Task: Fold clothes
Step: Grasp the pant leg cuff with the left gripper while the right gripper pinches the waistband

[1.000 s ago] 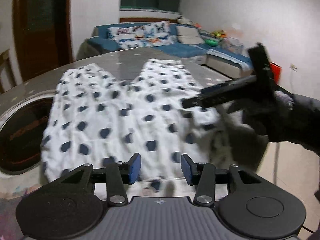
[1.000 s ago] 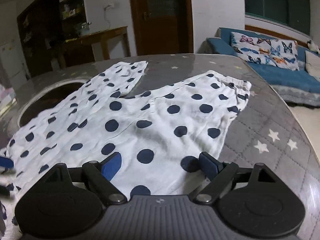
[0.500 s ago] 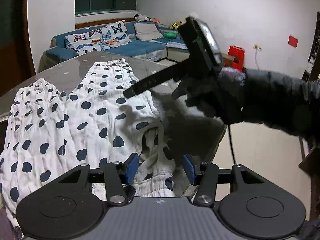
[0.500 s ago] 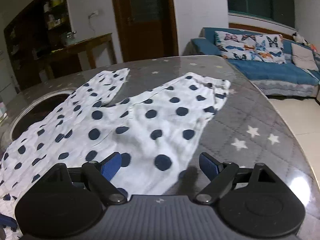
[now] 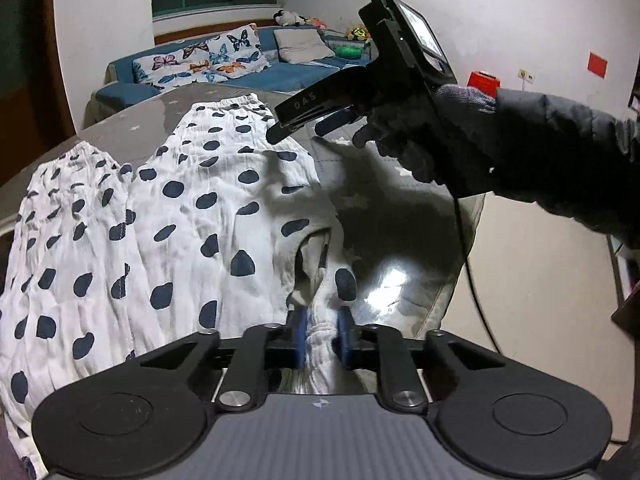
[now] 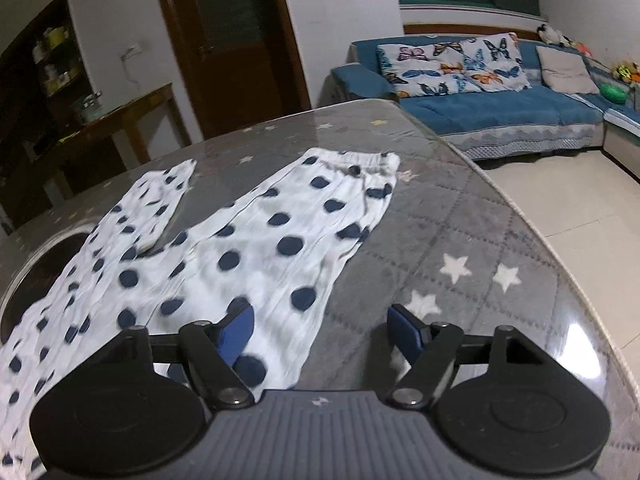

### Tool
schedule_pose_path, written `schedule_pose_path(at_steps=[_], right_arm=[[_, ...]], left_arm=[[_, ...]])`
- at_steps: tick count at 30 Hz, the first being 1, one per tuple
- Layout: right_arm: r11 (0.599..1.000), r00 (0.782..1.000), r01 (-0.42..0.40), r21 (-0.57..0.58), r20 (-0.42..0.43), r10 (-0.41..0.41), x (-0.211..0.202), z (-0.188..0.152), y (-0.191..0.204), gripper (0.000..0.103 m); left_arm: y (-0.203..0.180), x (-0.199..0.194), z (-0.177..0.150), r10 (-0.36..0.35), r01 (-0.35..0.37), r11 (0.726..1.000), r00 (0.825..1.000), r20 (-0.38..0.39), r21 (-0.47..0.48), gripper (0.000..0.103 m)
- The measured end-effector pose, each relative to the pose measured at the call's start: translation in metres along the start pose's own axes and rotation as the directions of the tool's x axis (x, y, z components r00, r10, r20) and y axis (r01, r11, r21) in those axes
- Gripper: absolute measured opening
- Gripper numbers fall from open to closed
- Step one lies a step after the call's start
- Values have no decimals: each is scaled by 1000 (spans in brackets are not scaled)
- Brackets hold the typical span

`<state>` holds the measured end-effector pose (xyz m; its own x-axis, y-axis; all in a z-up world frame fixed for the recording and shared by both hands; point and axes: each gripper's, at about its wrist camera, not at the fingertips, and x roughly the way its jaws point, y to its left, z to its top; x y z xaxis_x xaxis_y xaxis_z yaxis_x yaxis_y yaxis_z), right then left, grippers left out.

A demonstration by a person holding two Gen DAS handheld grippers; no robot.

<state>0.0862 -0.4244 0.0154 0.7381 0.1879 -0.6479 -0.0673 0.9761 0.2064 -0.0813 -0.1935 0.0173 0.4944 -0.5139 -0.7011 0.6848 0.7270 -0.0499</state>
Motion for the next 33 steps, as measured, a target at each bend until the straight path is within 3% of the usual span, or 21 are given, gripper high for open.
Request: schedule_pose_path(at_steps=[6,22,25,29,33], right_arm=[[999,1000,23,40,-7,-23,20,22,-11,58],[989,989,144,10,17,-145,99,81,-18,43],[987,986,162,3,24,-162,107,86,-17,34],[984,984,177,14,25,-178,112,89,-18,13],[983,983,183,25,29,-184,109,91,-22,6]], left_arm=[[3,-7,3,-17,17,1000,1000,12,-17,15],[24,-16,15,-68,72,992,997,41,-103,14],[26,-18,15,-77,81,990,996,45,-114,13],[27,-22,15,-86,92,988,995,54,-121,13],[27,-26,14,-92,100,987,994,64,-126,13]])
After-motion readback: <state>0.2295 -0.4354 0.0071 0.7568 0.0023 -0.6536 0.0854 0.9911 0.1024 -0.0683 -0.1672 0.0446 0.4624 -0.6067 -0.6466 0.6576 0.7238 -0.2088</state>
